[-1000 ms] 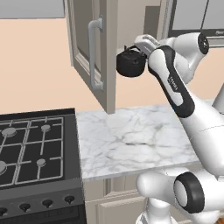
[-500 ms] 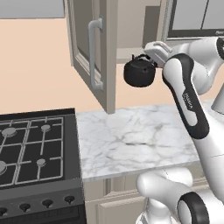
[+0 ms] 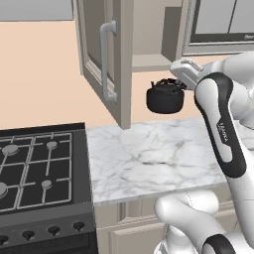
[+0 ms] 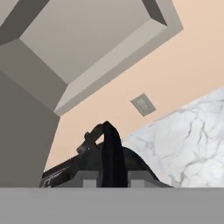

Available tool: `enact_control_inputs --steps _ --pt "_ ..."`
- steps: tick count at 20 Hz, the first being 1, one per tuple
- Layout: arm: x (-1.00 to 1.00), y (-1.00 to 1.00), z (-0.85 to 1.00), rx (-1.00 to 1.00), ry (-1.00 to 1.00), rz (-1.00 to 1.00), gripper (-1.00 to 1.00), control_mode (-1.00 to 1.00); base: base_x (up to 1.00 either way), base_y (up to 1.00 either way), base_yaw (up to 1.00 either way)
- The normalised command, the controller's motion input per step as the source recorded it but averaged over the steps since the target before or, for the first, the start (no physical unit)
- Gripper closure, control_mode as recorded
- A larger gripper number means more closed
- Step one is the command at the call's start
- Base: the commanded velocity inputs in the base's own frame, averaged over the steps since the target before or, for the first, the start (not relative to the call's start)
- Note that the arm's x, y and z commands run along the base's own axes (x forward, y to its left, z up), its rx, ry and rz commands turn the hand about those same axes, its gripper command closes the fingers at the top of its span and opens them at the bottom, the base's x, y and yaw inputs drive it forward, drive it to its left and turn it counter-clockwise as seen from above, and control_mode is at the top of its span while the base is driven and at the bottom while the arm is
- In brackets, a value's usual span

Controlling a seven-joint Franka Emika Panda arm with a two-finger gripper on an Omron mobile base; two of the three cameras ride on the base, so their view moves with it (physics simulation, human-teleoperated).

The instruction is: Open the cabinet, pick the kettle from the cabinet, and place it in the sink.

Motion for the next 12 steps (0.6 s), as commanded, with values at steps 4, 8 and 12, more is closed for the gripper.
enact_control_inputs --steps 4,8,12 --pt "-0.07 -0.01 -0.33 0.00 0.03 0.00 1.00 -1.00 0.00 0.00 0.00" --pt "-0.02 0.00 -0.03 0.00 0.01 0.00 1.00 -1.00 0.00 0.00 0.00" --pt "0.00 0.00 0.00 0.00 0.00 0.00 1.00 -1.00 0.00 0.00 0.00"
